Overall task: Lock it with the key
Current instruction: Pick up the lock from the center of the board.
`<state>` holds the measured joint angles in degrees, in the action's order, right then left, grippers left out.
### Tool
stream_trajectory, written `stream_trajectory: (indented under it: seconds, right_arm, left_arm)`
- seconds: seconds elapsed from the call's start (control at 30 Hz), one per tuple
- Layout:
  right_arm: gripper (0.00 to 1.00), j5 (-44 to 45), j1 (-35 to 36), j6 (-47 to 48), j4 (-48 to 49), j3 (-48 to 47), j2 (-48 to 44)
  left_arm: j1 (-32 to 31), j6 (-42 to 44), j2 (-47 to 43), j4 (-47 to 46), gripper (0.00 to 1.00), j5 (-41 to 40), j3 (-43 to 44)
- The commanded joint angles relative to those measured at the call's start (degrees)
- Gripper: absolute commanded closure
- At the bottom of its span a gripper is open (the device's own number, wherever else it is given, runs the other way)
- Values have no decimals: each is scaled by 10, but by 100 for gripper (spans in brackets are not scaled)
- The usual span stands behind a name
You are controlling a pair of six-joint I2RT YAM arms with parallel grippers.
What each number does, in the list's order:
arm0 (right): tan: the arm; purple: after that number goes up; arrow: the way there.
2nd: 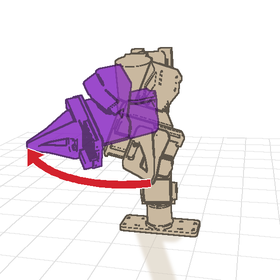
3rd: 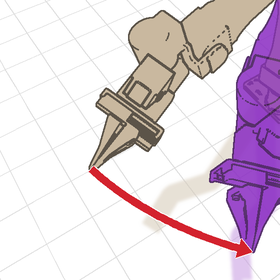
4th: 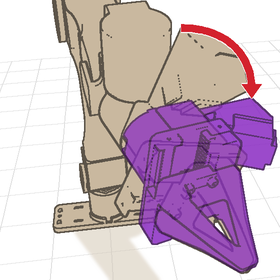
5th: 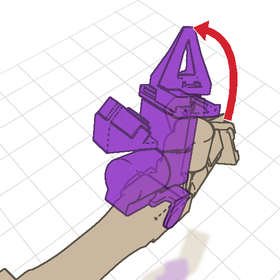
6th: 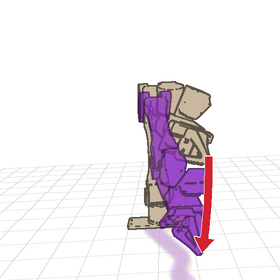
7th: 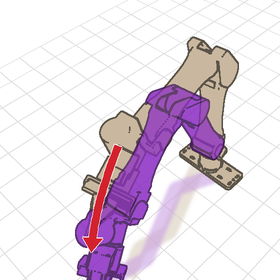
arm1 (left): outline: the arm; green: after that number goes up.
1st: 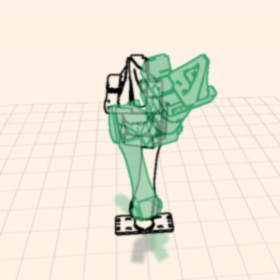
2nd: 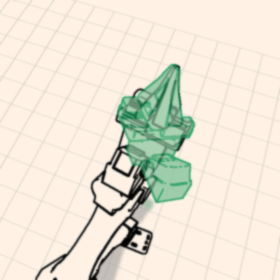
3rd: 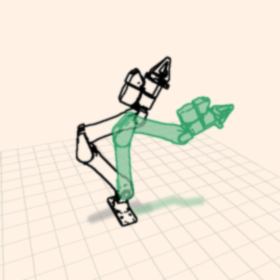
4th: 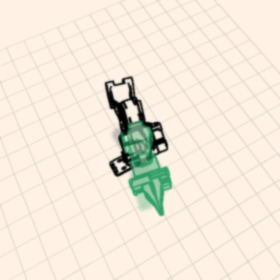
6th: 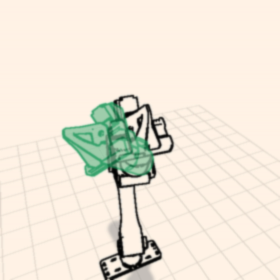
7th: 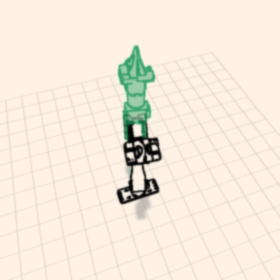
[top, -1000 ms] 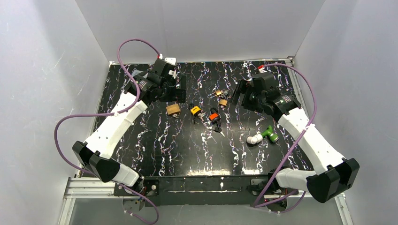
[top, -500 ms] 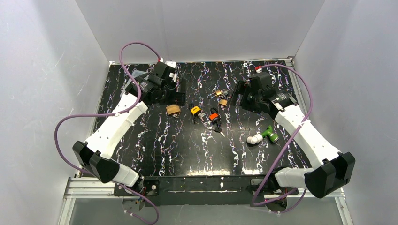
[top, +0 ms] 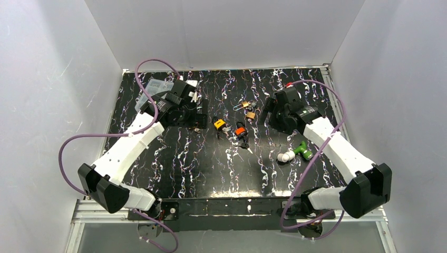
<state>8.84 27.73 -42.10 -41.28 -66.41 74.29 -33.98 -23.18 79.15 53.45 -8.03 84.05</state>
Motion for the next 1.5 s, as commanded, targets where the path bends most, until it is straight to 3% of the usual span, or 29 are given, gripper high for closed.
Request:
stream_trajectory:
  seconds: [0.0,0.33,0.63,0.87,1.17,1.47]
  right_arm:
    - [7,-1,-3,2,50,-25,53]
    - [19,-36,46,85,38,-191,250]
    - [18,-26,134,148,-35,-464,452]
    - [18,-23,155,170,-66,-597,559]
    - [17,10,161,240,-31,-510,541]
    - [18,-23,174,292,-7,-499,564]
  left_arm:
    - [1,1,-37,0,1,-6,-27]
    - [20,-29,-52,37,1,-78,-42]
    - [128,-92,-79,96,1,-115,-4]
    - [138,-104,-105,103,1,-114,61]
    - [138,-91,-108,100,1,-99,65]
    - [138,-86,-98,100,1,-84,57]
